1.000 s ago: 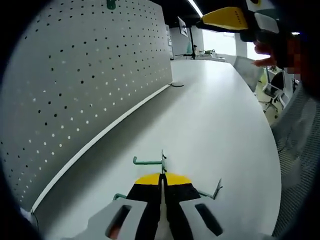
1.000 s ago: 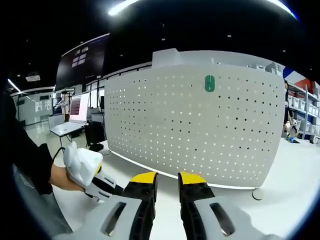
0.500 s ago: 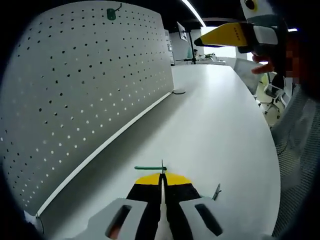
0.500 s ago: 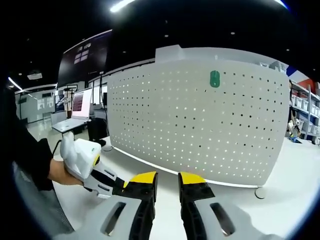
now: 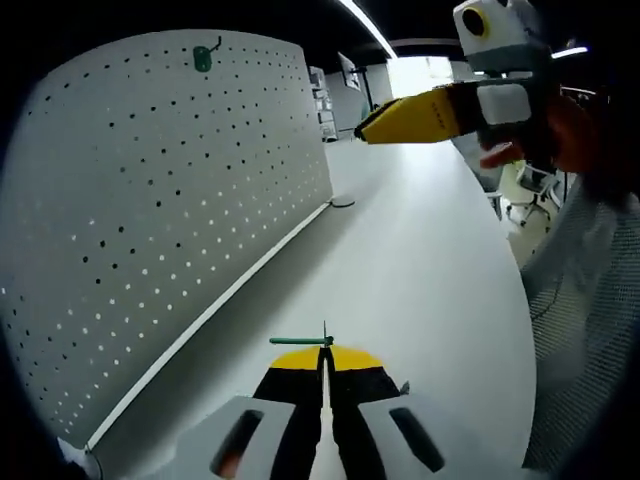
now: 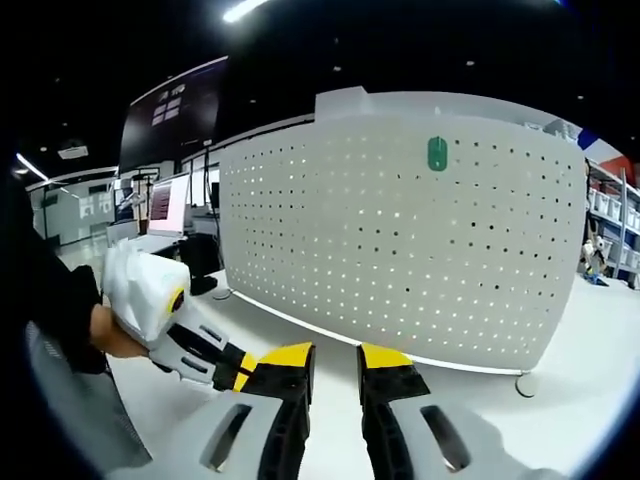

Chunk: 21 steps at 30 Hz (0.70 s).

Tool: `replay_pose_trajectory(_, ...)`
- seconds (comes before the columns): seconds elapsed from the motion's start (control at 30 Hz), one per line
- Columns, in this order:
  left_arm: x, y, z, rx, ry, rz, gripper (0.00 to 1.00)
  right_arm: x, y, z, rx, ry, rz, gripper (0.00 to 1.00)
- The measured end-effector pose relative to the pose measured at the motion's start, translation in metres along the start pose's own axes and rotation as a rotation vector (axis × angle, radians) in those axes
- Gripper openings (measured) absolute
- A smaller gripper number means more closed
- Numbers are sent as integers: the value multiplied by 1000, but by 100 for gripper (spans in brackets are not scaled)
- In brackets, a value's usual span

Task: Insert the hook assembly into the mounting plate slot until the hook locks in place.

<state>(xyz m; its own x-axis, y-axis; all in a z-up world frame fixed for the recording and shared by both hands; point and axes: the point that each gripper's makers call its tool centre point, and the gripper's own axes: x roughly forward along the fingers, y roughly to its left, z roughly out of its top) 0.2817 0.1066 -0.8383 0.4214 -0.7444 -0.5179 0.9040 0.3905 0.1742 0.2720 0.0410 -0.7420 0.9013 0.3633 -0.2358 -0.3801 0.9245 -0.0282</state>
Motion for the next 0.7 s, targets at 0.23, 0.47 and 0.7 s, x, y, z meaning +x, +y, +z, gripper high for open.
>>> replay_pose_trajectory(0.23,-29,-17,27,56,-36,-8,1,9,23,-3,0,67,88,16)
replay_pose_trajectory(0.47,-49,-39,38,116,-52,-3,1,18,48,1,-38,174,153,15)
replay_pose_trajectory(0.7,-58,-53,43,183,-56,14,1,17,63,-22,-29,349,192,12)
